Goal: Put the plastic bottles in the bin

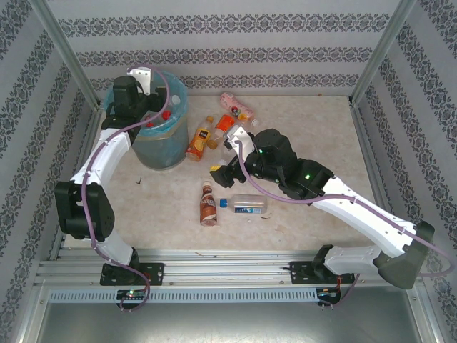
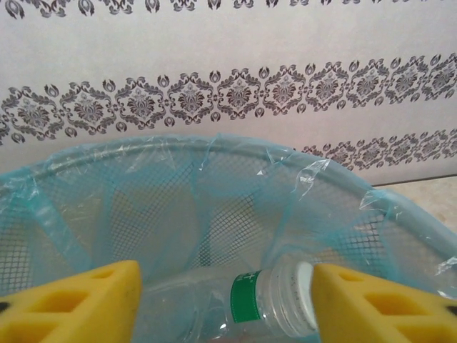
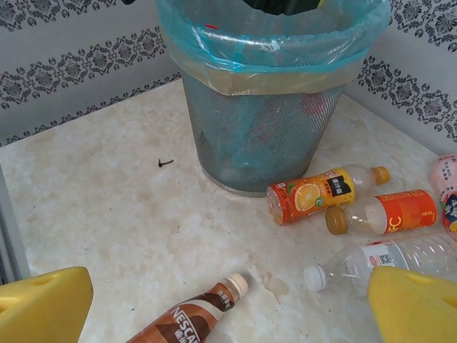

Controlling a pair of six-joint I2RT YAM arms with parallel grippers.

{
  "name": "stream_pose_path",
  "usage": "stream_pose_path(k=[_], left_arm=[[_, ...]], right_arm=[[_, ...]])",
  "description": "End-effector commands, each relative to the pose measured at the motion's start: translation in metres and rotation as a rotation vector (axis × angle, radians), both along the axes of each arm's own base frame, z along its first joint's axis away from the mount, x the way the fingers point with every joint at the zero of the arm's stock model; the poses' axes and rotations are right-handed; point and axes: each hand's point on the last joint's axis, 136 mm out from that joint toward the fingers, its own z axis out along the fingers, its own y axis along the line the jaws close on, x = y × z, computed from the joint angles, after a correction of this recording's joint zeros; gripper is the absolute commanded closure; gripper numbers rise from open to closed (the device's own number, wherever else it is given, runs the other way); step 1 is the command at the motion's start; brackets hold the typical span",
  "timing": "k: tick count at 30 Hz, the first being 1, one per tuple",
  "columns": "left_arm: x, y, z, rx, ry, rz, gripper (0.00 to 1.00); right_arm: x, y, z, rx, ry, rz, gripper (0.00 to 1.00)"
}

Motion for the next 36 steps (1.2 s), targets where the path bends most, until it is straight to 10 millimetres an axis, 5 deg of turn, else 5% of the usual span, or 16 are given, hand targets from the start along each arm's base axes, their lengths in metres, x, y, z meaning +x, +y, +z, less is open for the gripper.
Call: stream_pose_path(k=[1,5,11,16,20,24,31,36], left_arm=[[-0.002,-0.007,0.026,-0.056,-0.047,-0.033,0.43],[-0.005,-0.013,0.042,-0.102,-0.047,-0.058,0.43],[-0.026,-0.023,0.101,-0.162,-0.117,-0.112,0.45],[-0.067,-0.03,0.145,-0.172,-0.203,-0.148,0.45],[-0.103,-0.041,0.152,-0.15,-0.226,-0.181,0.45],[-0.144,-0.065,0.133,-0.092,-0.224,-0.256,0.45],[-0.212,-0.121,0.055,-0.03,-0.134,-0.517,0.45],[-0.228,-0.122,0.007,-0.03,-0.057,-0.534,0.43]], right_arm=[[-0.003,0.004,-0.004,0.0,0.017,0.001,0.02],[0.0,0.004,-0.005,-0.008,0.019,-0.012,0.02],[0.021,0.001,-0.02,-0.079,0.051,-0.117,0.02],[0.058,-0.013,-0.043,-0.16,0.14,-0.289,0.02],[0.094,-0.032,-0.063,-0.112,0.311,-0.432,0.05],[0.13,-0.048,-0.085,-0.047,0.466,-0.502,0.08],[0.202,-0.084,-0.127,-0.026,0.606,-0.612,0.22],[0.232,-0.097,-0.178,-0.025,0.77,-0.711,0.22]])
